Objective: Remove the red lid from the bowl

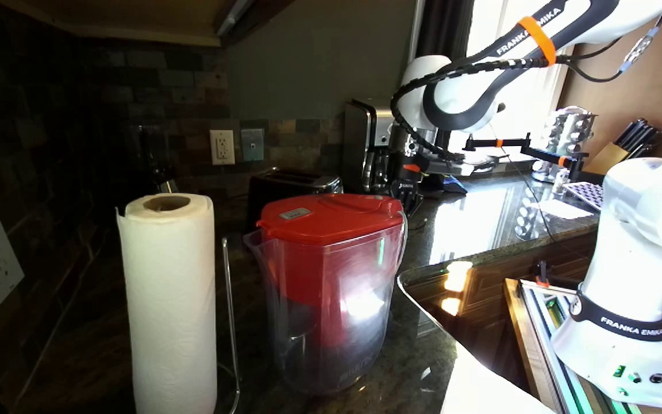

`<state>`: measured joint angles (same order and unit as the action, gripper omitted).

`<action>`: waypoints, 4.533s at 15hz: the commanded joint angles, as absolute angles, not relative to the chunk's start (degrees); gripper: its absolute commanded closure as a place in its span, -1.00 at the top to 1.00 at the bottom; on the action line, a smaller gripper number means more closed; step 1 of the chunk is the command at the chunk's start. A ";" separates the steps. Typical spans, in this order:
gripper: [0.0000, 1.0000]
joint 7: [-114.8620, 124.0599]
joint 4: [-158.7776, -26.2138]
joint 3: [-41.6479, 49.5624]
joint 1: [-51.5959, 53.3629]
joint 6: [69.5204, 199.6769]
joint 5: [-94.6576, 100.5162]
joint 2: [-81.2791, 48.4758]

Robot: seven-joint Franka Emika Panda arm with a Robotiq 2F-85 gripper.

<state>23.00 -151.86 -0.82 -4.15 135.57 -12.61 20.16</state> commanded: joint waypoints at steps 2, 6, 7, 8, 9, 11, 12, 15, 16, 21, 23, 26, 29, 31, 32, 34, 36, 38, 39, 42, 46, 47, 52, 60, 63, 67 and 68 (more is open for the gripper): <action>-0.96 26.01 -154.32 -1.35 -4.06 137.13 -13.97 21.93; -0.96 27.31 -154.22 -1.45 -4.14 137.70 -14.02 21.23; -0.96 27.62 -154.17 -1.49 -4.16 137.77 -13.98 21.03; -0.96 27.99 -154.15 -1.56 -4.22 137.94 -13.88 20.81; -0.96 28.35 -154.24 -1.62 -4.23 138.09 -13.86 20.81; -0.96 28.82 -154.39 -1.73 -4.29 138.14 -13.61 20.83; -0.96 29.03 -154.45 -1.78 -4.31 138.12 -13.56 20.84; -0.96 29.43 -154.58 -1.97 -4.39 138.09 -13.22 20.69; -0.34 29.54 -154.56 -2.06 -4.48 138.32 -13.01 20.63; 0.26 29.46 -154.31 -2.09 -4.53 138.36 -12.89 20.50; 0.57 29.45 -154.26 -2.11 -4.60 138.53 -12.75 20.50; 0.98 28.88 -154.13 -1.85 -4.48 138.97 -13.07 20.74; 1.00 28.07 -153.81 -1.52 -4.39 139.32 -13.22 21.60; 1.00 26.78 -153.32 -1.16 -4.09 138.44 -13.51 22.55; 0.99 26.00 -152.99 -1.07 -4.00 137.84 -13.34 23.11; 0.98 24.48 -152.03 -0.73 -3.77 136.53 -13.61 23.90; 1.00 23.28 -151.12 -0.87 -3.83 136.29 -12.96 24.66; 1.00 21.47 -150.28 -0.89 -3.63 135.86 -12.59 25.44; 1.00 20.50 -149.88 -0.88 -3.50 135.90 -12.50 25.71; 1.00 17.85 -148.85 -1.03 -3.07 135.65 -11.99 26.71; 1.00 15.69 -147.38 -1.15 -2.94 134.68 -11.12 27.69; 1.00 15.61 -147.09 -1.34 -3.04 134.36 -10.85 28.09; 1.00 16.00 -145.78 -1.96 -3.29 132.73 -9.82 29.75; 1.00 15.28 -143.39 -3.01 -3.25 127.57 -5.44 31.54; 1.00 15.72 -143.54 -2.82 -3.23 129.66 -5.89 30.68; 1.00 15.68 -143.51 -2.85 -3.23 129.62 -5.72 30.72; 1.00 15.68 -143.51 -2.84 -3.23 129.62 -5.72 30.72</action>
<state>15.63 -143.59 -2.97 -3.35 129.71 -5.81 30.73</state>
